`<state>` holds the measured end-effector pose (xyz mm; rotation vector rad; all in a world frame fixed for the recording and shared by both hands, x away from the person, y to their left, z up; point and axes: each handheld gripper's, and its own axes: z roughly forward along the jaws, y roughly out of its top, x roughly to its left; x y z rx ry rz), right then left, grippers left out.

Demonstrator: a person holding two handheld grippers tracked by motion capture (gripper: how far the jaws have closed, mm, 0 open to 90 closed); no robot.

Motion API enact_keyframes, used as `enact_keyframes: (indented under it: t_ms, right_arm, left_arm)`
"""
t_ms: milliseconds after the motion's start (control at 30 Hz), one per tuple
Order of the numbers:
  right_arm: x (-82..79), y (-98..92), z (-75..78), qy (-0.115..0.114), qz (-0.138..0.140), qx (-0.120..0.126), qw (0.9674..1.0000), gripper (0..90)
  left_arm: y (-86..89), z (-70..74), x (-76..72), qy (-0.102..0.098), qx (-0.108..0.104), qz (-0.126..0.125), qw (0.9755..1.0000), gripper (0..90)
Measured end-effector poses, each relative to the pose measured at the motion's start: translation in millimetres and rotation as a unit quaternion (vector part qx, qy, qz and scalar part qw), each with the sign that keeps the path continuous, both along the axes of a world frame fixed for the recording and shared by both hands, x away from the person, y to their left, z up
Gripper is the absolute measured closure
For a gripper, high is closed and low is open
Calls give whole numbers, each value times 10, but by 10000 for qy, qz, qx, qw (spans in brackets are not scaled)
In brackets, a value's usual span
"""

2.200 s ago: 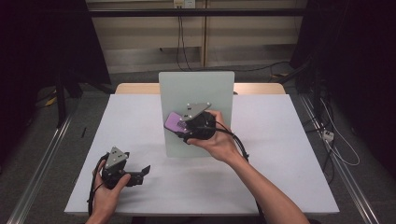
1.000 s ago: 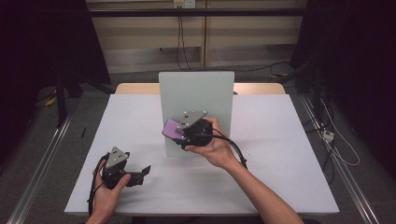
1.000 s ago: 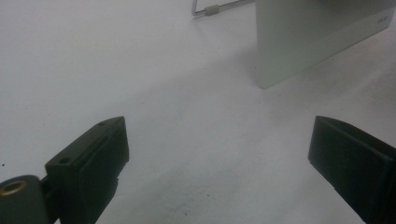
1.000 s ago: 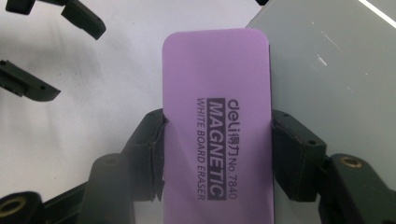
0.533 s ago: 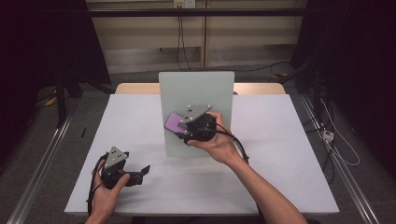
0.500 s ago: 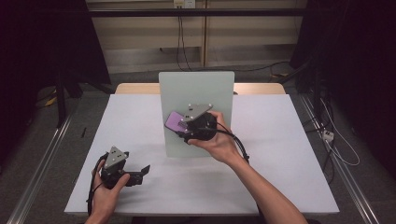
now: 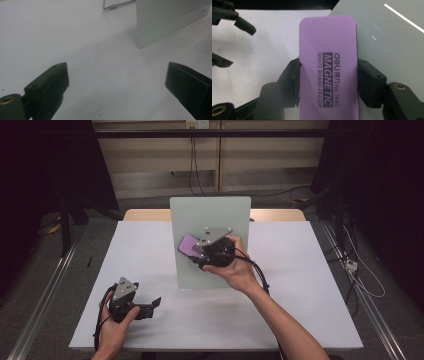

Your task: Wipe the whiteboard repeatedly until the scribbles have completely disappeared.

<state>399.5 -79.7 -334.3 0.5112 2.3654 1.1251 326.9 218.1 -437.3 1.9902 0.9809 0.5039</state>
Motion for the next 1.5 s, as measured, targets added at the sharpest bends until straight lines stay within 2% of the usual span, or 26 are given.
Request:
enact_keyframes:
  t_ms: [367, 467, 533, 700, 800, 833, 933, 1067, 1133, 1333, 1433, 1500]
  right_arm:
    - [-61, 80, -257, 217, 182, -79, 9996, 421]
    - [-67, 89, -303, 334, 182, -36, 9993, 421]
    - [-71, 99, -330, 353, 205, -60, 9991, 421]
    - [-89, 133, -404, 429, 258, -130, 9987, 421]
    - [-92, 139, -433, 513, 282, -134, 9982, 421]
    - [-95, 139, -450, 538, 301, -168, 9980, 421]
    - [-116, 132, -486, 577, 318, -273, 9974, 421]
    - [-113, 93, -456, 590, 308, -336, 9972, 421]
    - [-114, 55, -414, 512, 257, -326, 9978, 421]
    - [-45, -96, -154, 332, 15, 56, 9994, 420]
    - [-5, -90, -44, 248, -32, 112, 9996, 420]
    - [4, -56, -47, 221, -18, 107, 9997, 420]
  left_arm:
    - [7, -5, 1, 16, -12, 19, 10000, 53]
    - [1, -2, -2, 10, 10, 25, 10000, 53]
    - [-15, -4, -1, -18, -39, 35, 10000, 53]
    - [-28, -7, 1, 19, 30, -39, 10000, 53]
    - [-14, -6, 4, -13, -27, -22, 10000, 53]
    - [-1, 3, 1, -3, 9, -16, 10000, 53]
    - [21, 1, 6, -17, -65, 59, 10000, 53]
    - [18, 1, 0, -23, -86, 57, 9999, 53]
    - [17, 5, -1, -6, -22, 17, 10000, 53]
    - [11, 2, 6, -16, -34, 13, 10000, 53]
    - [-5, 10, 4, -38, -38, -18, 10000, 53]
    - [-7, 8, 7, -35, -34, -17, 10000, 53]
